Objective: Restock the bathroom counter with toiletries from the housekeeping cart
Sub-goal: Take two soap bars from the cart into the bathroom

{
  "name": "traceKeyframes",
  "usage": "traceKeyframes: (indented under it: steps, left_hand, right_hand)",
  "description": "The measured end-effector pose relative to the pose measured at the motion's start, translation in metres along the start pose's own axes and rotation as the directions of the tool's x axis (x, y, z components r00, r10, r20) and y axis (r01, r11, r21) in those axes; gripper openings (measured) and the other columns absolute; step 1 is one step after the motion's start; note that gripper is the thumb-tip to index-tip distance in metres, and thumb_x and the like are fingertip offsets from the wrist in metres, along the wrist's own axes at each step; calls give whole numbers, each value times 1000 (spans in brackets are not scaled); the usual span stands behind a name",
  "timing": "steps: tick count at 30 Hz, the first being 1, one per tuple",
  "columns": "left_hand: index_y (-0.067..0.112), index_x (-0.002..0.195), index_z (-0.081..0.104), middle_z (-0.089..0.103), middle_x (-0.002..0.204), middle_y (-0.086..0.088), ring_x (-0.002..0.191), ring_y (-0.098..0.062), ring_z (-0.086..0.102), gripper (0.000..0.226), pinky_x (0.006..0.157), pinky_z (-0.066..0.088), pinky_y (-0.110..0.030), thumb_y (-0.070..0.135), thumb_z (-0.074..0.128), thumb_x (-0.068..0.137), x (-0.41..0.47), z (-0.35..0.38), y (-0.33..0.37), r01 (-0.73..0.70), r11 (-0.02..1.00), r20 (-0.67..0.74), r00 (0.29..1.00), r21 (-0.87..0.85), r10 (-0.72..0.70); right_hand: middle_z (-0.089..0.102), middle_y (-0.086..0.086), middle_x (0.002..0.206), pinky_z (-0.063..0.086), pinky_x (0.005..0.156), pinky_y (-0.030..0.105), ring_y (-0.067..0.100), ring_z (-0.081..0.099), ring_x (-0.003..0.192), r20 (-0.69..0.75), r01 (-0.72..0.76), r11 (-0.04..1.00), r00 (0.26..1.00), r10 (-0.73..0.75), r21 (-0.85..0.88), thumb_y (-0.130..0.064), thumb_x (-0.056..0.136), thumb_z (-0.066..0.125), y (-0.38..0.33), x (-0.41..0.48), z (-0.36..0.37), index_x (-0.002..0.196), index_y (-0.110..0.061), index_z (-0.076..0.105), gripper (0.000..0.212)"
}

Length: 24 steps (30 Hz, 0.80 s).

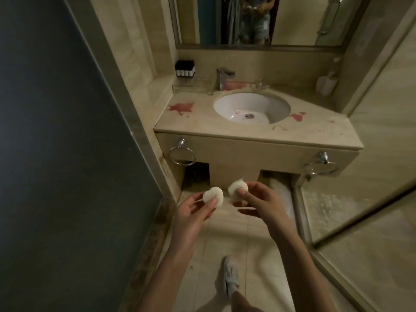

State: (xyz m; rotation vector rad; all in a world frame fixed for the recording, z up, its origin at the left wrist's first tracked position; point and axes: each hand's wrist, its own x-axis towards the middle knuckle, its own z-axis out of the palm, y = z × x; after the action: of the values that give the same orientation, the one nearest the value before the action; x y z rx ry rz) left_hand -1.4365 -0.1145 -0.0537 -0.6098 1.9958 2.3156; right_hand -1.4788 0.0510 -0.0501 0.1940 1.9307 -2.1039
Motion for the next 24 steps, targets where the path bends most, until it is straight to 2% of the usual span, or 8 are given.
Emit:
traceKeyframes:
  steps: [3, 5, 9, 12, 14, 17, 21, 24]
  left_hand:
    - [26, 103, 65, 72, 103, -1, 95, -13, 69, 32, 80, 54, -24, 27, 77, 73, 60, 25, 21, -4, 1000, -25, 1000, 1, 4]
    - [22, 108, 66, 72, 103, -1, 95, -12, 69, 38, 78, 54, -22, 27, 77, 72, 96, 42, 33, -16, 1000, -34, 999, 8, 17]
    - [23, 102, 64, 71, 101, 1, 93, -11, 68, 28, 73, 54, -18, 20, 75, 76, 149, 75, 45, -17, 1000, -6, 1000, -9, 17]
    - [17, 108, 64, 71, 103, -1, 95, -13, 68, 44, 76, 55, -20, 28, 75, 67, 175, 91, 49, 1, 1000, -4, 1000, -5, -2]
    - [13, 109, 64, 71, 103, -4, 94, -14, 68, 49, 78, 55, -20, 30, 75, 65, 190, 100, 52, 6, 1000, -4, 1000, -15, -6]
    - [11, 103, 66, 72, 94, -4, 81, -8, 68, 32, 75, 56, -18, 20, 76, 74, 216, 118, 57, 35, 999, -10, 999, -36, -35]
    - [22, 89, 67, 73, 80, 3, 79, -12, 68, 13, 80, 55, -30, 19, 75, 79, 256, 137, 60, 63, 997, -9, 998, 49, -63]
    - [21, 92, 67, 74, 84, 5, 82, -8, 70, 14, 72, 55, -22, 16, 73, 80, 287, 153, 63, 61, 998, 34, 998, 17, -62]
  right_hand:
    - [73, 6, 92, 55, 62, 20, 14, 71, 73, 15, 10, 1000, 1000, -10, 13, -10, 87, 68, -29, 60, -13, 104, -13, 65, 18]
    - [71, 8, 91, 55, 66, 23, 17, 69, 75, 12, 29, 999, 999, -29, 13, -10, 84, 70, -44, 96, -22, 101, -14, 67, 18]
    - [72, 8, 91, 56, 73, 28, 18, 69, 77, 18, 8, 1000, 1000, -8, -13, -14, 83, 72, -61, 149, -43, 100, -16, 68, 17]
    - [73, 10, 98, 57, 77, 29, 17, 70, 80, 20, -26, 999, 999, 27, -37, -18, 84, 72, -66, 176, -54, 106, -13, 69, 22]
    - [72, 13, 98, 56, 74, 27, 15, 69, 77, 21, -42, 999, 999, 43, -26, -16, 85, 71, -68, 192, -60, 104, -12, 69, 20]
    - [72, 12, 95, 55, 67, 21, 11, 69, 73, 20, -81, 996, 996, 81, -29, -14, 86, 70, -73, 216, -69, 100, -14, 69, 14]
    - [73, 4, 85, 55, 63, 19, 10, 69, 70, 14, -93, 995, 996, 93, -24, -12, 85, 70, -79, 245, -84, 98, -13, 70, 14]
    - [74, 5, 84, 55, 64, 20, 14, 69, 72, -12, -78, 997, 997, 78, -7, -13, 83, 71, -88, 275, -94, 98, -12, 71, 14]
